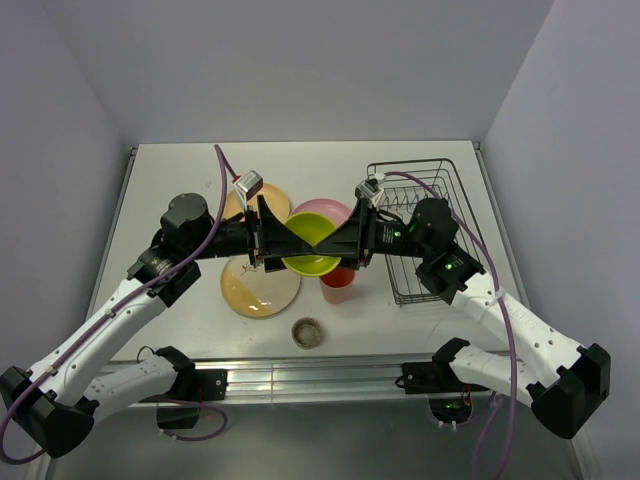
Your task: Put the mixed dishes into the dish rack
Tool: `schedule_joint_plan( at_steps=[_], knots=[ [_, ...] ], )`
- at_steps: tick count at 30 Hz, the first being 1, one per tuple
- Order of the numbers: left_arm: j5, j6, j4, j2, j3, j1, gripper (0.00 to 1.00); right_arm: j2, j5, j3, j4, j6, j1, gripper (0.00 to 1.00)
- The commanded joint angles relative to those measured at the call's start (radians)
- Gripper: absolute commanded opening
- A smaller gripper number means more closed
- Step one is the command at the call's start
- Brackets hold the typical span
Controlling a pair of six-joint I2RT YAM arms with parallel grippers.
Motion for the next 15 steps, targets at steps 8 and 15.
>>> schedule_joint_plan(
  at_steps=[8,15],
  knots=[
    [0.008,0.066,-0.027,-0.031,0.038,-0.001,0.99,-0.035,0.005,0.040,0.047,-0.010,-0.001,0.00],
    [-0.001,0.080,-0.041,-0.039,0.049,-0.001,0.99,-0.021,0.040,0.121,-0.177,-0.166,-0.001,0.00]
  ],
)
